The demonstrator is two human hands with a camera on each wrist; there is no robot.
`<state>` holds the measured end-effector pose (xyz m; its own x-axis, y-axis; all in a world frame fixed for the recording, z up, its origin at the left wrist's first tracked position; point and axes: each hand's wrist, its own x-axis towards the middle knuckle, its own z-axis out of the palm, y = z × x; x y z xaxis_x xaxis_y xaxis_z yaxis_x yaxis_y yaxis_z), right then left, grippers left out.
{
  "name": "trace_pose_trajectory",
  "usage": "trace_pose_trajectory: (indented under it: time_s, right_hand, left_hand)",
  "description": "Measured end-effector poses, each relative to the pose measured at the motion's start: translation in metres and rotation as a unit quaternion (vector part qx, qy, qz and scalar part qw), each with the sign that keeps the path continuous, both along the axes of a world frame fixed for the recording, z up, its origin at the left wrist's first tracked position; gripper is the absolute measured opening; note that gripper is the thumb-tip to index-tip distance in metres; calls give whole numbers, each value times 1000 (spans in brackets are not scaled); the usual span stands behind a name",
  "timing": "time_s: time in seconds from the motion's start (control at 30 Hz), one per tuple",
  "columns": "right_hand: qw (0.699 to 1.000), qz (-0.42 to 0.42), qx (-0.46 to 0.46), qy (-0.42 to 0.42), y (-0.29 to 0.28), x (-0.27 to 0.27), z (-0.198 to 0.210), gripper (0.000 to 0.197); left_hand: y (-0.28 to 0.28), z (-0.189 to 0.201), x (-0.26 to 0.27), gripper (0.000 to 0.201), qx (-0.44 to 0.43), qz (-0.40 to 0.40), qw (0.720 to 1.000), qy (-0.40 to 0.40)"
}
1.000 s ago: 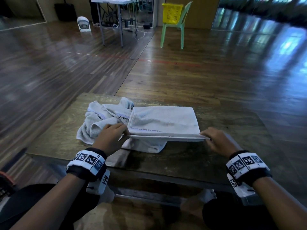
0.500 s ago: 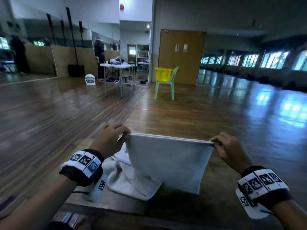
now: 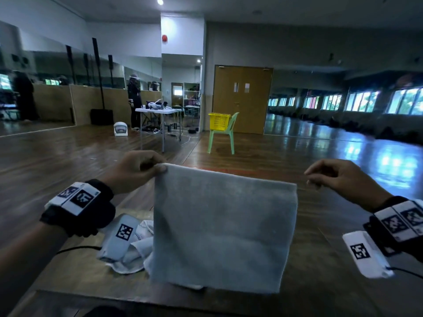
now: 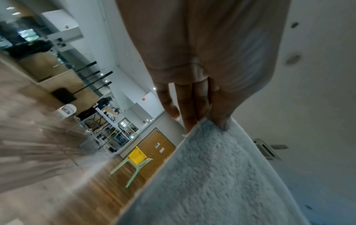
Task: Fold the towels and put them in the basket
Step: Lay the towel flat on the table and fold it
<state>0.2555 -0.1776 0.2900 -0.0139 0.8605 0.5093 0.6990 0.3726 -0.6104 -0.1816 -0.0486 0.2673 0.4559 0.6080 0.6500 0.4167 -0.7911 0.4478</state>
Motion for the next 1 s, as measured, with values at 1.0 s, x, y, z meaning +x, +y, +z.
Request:
trace_pose_trajectory:
  time_s: [1.0]
  right_hand:
    - [974, 128, -103, -154, 27, -148, -93, 20]
  left_hand:
    - [-46, -17, 52, 10, 15, -24, 999, 43]
